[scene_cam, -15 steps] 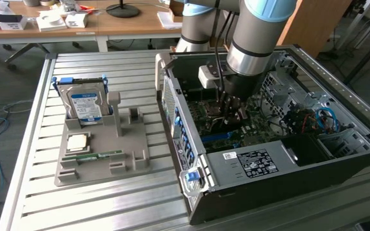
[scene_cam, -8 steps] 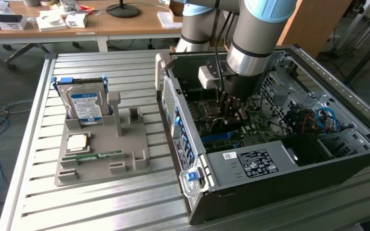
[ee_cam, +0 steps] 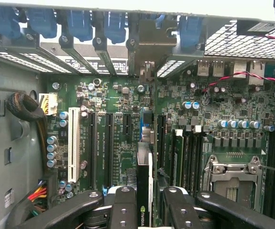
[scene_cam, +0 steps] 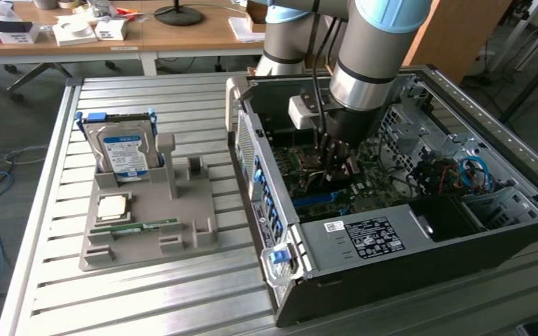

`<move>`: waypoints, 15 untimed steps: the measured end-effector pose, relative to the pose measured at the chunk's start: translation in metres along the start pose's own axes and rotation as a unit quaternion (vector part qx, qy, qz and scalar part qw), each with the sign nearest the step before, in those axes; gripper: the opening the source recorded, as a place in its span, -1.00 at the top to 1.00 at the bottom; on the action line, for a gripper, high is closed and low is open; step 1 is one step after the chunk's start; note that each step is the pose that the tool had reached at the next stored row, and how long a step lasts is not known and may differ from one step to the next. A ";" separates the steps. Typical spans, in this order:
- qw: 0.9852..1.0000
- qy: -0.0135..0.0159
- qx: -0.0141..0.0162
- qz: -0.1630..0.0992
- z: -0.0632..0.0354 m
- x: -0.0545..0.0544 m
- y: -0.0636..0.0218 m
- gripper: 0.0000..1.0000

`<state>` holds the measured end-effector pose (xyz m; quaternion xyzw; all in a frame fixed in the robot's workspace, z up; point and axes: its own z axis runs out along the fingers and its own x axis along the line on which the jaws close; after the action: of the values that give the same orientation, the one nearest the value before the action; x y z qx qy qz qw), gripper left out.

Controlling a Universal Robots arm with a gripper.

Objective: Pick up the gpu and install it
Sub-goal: 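Insert the gpu into the slot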

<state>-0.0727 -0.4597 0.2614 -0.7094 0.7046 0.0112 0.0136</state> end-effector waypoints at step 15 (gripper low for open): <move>1.000 0.000 0.000 0.000 0.0014 0.000 0.0000 0.47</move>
<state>-0.0727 -0.4597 0.2600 -0.7095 0.7045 0.0113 0.0136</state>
